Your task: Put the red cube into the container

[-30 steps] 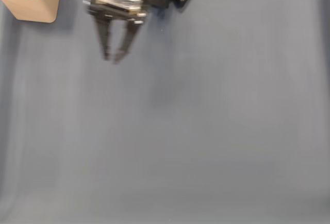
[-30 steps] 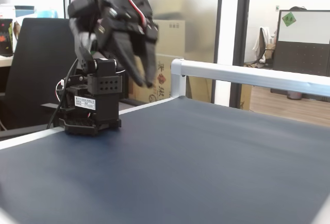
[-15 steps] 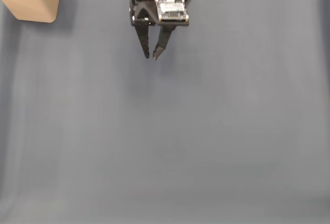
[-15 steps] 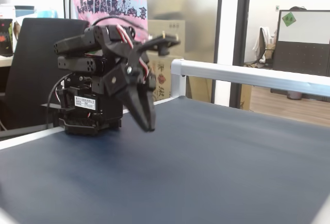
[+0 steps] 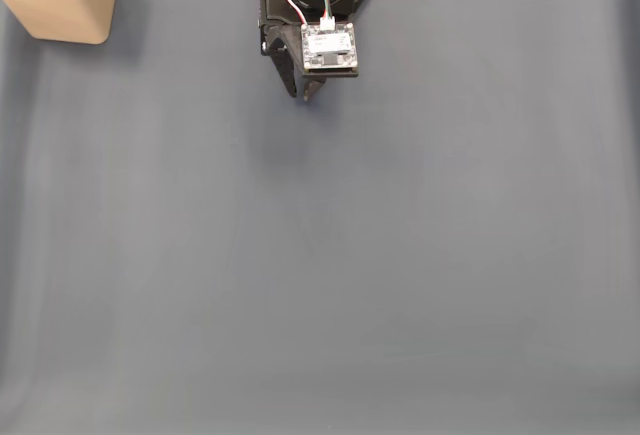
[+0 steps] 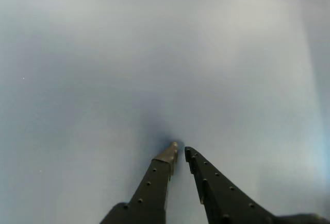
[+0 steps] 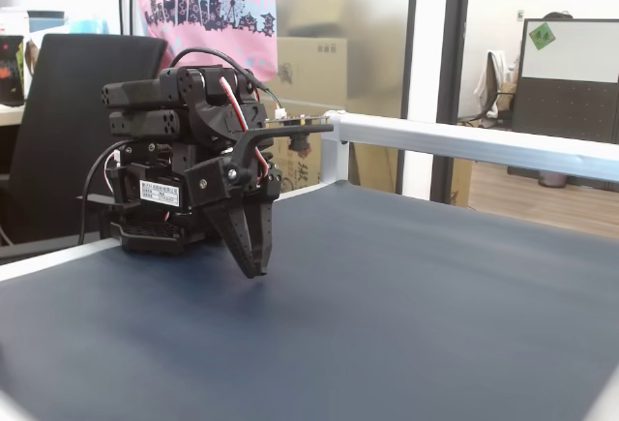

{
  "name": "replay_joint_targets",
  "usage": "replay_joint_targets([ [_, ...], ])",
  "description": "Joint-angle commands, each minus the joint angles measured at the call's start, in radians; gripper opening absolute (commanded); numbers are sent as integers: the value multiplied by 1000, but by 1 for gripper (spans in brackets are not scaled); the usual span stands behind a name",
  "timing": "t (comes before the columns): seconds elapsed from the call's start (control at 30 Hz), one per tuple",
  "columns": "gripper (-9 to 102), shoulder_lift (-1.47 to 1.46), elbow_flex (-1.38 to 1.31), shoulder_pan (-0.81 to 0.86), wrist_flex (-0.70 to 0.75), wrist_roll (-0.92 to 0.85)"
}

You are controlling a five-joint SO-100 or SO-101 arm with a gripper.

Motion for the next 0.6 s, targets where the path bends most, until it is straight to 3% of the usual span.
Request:
replay_joint_targets([
  [0.0,1,84,14,-21,21,75],
  [0.23,1,84,15,-21,130,94],
  [0.57,1,86,15,-21,127,126],
])
